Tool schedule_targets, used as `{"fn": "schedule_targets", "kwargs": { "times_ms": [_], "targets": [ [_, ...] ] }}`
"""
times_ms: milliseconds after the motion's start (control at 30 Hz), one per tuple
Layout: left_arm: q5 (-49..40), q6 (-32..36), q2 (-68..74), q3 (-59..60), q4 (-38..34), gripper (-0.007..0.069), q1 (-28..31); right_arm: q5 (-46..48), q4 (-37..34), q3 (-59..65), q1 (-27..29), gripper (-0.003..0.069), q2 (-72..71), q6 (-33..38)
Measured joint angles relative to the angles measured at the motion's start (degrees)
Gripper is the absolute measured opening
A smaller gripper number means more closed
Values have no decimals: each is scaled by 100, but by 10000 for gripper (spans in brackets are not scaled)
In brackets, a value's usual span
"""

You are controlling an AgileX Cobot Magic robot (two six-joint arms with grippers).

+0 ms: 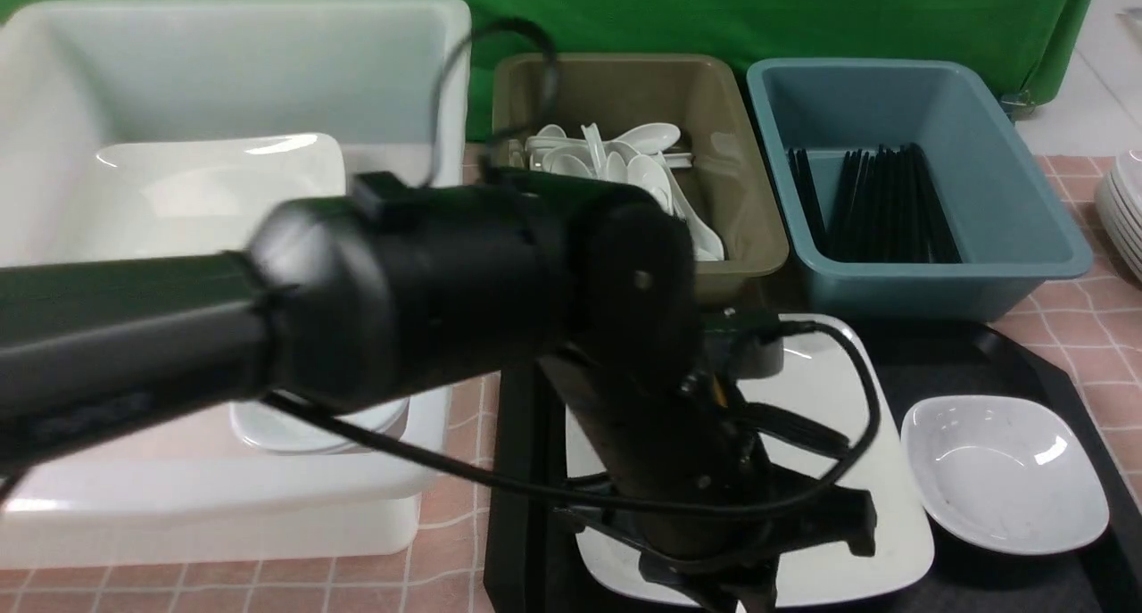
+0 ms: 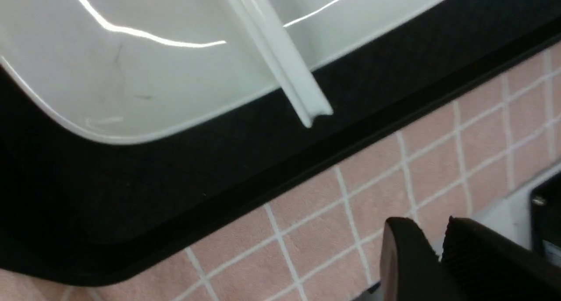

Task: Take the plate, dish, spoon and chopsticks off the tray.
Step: Use the left arm to grab a soup spoon from the plate

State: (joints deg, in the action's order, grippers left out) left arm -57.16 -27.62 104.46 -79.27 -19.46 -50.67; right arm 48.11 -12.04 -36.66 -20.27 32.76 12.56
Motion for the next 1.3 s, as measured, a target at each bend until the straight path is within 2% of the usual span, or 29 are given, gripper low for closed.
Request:
{"fn": "schedule_targets", "kwargs": {
  "times_ms": [167, 233, 267, 367, 600, 767, 833, 900, 933, 1000, 1033, 1300],
  "targets": [
    [-308, -648, 638, -433, 522, 225, -35, -10, 0, 0, 0, 110, 0, -12],
    [-123, -874, 813, -480, 650, 292, -35, -10, 0, 0, 0, 113, 0, -17],
    [-101, -884, 823, -480, 660, 292, -35, -10, 0, 0, 0, 113, 0, -17],
    [320, -1058, 968, -501, 811, 358, -35, -10, 0, 0, 0, 120, 0, -29],
    [614, -1221, 1251, -501, 990, 385, -35, -10, 0, 0, 0, 124, 0, -47],
    [691, -1304, 1332, -529, 1036, 364, -35, -10, 0, 0, 0, 129, 0, -47],
    [712, -1338, 1352, -540, 1049, 330, -35, -10, 0, 0, 0, 132, 0, -47],
    [688, -1344, 1358, -540, 1060, 258, -35, -10, 0, 0, 0, 134, 0, -47],
    [682, -1344, 1358, -540, 1073, 249, -35, -10, 0, 0, 0, 134, 0, -47],
    [613, -1344, 1350, -540, 1276, 109, -35, -10, 0, 0, 0, 140, 0, -59],
    [595, -1339, 1332, -540, 1339, 90, -35, -10, 0, 0, 0, 140, 0, -77],
    [198, -1303, 635, -871, 1982, 92, 36, -10, 0, 0, 0, 151, 0, -95]
  ]
}}
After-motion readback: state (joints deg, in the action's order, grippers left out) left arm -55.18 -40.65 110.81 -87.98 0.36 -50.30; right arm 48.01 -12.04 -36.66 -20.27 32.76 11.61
